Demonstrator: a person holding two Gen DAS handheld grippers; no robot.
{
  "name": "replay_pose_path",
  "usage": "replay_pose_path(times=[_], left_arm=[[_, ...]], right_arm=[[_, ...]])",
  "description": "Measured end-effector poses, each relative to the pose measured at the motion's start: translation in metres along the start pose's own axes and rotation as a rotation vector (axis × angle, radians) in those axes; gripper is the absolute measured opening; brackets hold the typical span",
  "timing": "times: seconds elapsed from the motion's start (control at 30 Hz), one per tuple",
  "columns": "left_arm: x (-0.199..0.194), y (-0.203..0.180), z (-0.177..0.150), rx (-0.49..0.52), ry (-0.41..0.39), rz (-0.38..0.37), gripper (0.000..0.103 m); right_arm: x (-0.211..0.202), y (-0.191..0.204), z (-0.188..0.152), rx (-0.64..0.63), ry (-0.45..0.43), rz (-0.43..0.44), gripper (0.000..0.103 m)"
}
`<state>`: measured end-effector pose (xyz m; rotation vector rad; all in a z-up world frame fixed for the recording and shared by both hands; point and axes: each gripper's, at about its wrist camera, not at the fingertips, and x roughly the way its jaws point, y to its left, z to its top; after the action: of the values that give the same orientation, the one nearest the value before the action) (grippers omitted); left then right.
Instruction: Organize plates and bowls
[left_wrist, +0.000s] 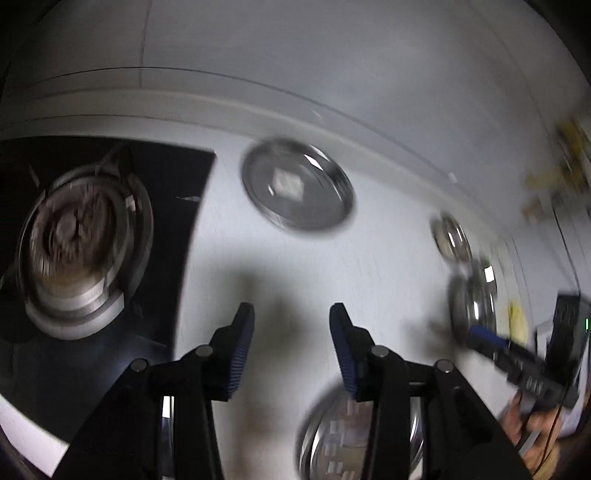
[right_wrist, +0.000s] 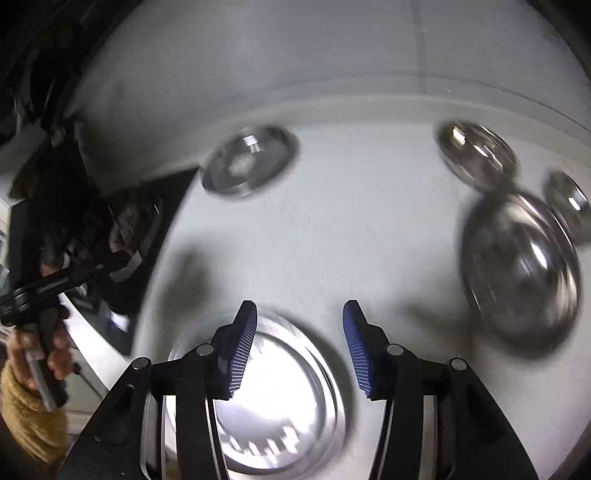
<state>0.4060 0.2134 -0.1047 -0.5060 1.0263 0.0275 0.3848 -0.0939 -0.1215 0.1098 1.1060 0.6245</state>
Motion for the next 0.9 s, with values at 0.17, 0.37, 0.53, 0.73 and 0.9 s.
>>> replay_pose_path(times=[0.17, 0.37, 0.53, 0.73, 0.9], left_arm=[[0.049, 0.012, 0.071, -0.021, 0.024, 0.066, 0.041], [0.112, 0.035, 0.108, -0.056, 0.058, 0.142, 0.041], [0.137, 0.051, 0.126, -0.076, 0.062, 0.117, 0.041], [0.148, 0.057, 0.126, -0.103, 0.075, 0.077, 0.041], [0.150, 0.063, 0.126, -0.072, 0.056, 0.061, 0.040]], right_arm=[[0.054, 0.015, 0.082, 0.004, -0.003, 0.037, 0.046], [0.133, 0.022, 0.144, 0.013, 0.042, 0.042, 0.046], [0.173, 0.023, 0.164, 0.013, 0.063, 0.029, 0.046], [0.196, 0.021, 0.176, 0.015, 0.087, 0.004, 0.046], [0.208, 0.025, 0.175, -0.003, 0.108, 0.009, 0.032]])
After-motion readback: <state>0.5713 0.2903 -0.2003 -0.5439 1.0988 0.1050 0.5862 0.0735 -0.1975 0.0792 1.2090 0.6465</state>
